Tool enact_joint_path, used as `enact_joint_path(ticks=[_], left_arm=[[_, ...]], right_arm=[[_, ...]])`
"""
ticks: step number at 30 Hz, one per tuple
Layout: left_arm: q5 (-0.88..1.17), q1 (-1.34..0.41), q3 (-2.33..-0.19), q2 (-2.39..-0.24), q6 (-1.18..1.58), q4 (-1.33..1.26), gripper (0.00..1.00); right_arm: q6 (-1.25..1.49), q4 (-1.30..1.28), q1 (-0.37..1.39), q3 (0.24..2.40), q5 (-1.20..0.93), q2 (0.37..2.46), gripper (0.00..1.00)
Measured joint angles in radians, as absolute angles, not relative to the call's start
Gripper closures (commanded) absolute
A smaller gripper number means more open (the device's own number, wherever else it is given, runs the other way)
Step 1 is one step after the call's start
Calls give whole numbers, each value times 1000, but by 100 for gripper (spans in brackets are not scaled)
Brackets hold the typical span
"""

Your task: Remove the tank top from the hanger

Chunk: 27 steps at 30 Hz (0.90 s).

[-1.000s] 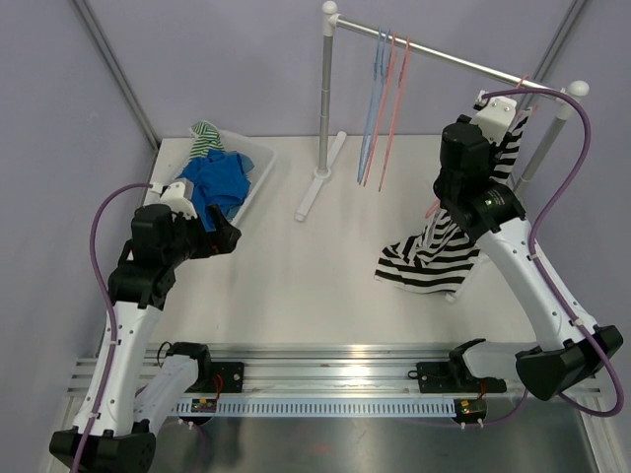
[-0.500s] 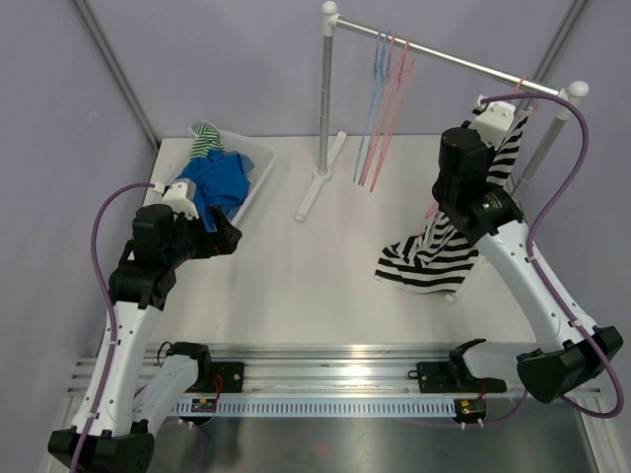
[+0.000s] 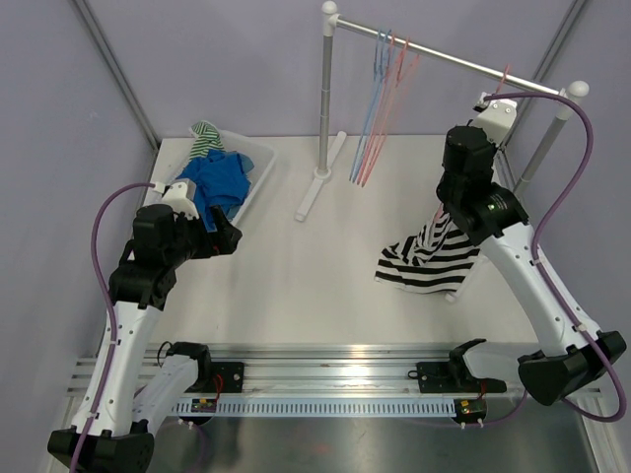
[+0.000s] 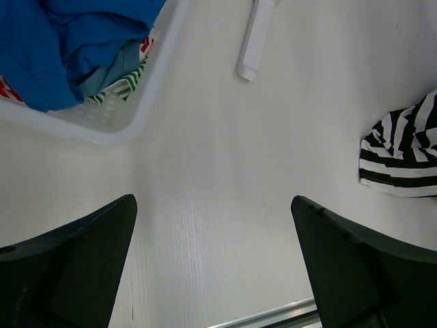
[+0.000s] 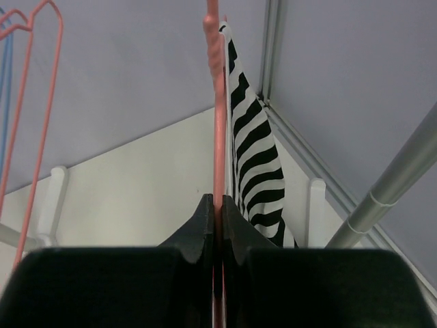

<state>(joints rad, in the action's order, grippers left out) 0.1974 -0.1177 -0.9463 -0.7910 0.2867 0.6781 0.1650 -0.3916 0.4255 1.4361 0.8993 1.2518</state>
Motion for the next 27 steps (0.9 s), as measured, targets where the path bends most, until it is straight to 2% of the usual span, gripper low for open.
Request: enact_joint_path(ticks=[16,27], left_arm=[[184,-118,-946,-791,286,678,1],[179,-118,-946,-780,286,678,1]], right_arm=[[226,-401,426,1451,598,1065,100],[212,-509,425,1339,310,887,100]])
